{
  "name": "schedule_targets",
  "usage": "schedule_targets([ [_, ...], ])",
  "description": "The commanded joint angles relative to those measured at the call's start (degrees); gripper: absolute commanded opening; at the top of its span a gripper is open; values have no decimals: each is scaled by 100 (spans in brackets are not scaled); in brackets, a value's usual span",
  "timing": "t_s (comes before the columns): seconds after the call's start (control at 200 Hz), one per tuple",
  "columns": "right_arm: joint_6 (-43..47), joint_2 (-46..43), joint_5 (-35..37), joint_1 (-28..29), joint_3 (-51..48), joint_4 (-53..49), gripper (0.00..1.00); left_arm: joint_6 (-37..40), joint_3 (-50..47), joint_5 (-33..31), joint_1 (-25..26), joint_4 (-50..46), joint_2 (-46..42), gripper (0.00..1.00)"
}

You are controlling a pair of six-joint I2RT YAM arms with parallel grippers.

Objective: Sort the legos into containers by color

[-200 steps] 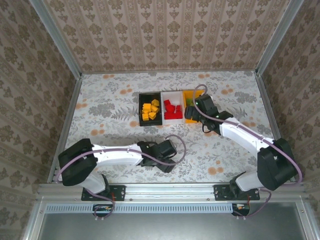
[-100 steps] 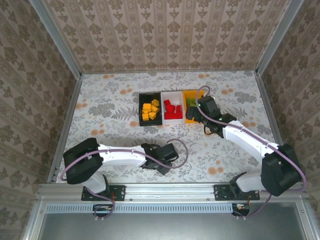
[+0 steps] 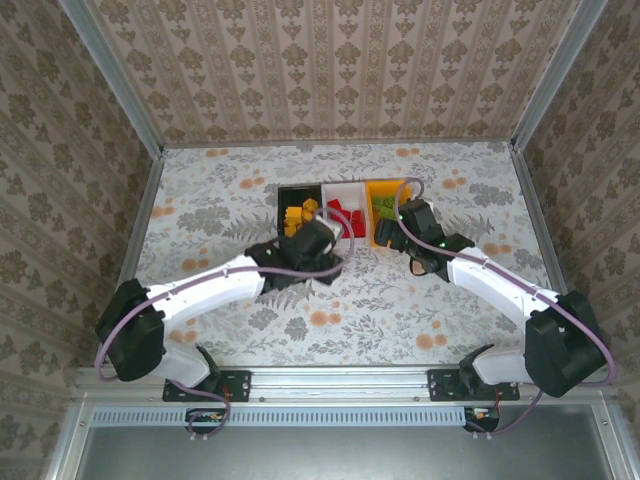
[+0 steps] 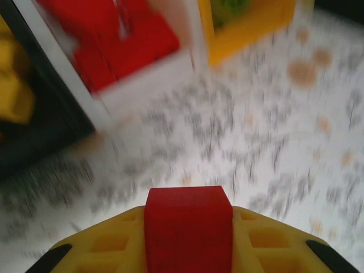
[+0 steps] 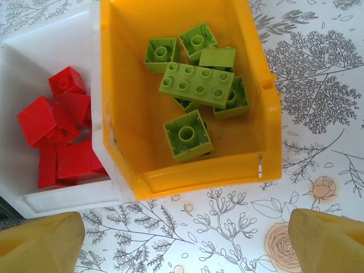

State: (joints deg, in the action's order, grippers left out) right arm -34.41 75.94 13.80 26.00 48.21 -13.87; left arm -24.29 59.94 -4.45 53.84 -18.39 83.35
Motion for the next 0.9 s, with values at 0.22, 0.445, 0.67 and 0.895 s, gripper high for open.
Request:
schedule_targets([
  [0.22,-65,-482,222,-138,-186,-142,94,298,1867,655,-942,799,1900,27],
  [0.445,-48,-581,184,-173,-281,-132,95,230,2819,992,-1121,905,2841,40],
  [0.67,-72,-739,177,-183,-311,-152,97,13,2758,1011,-1237,1061,2661,85],
  [0.895,77,-1309,305,-180,-515,159,98,14,1802,632,-1236,1333,1254,100],
])
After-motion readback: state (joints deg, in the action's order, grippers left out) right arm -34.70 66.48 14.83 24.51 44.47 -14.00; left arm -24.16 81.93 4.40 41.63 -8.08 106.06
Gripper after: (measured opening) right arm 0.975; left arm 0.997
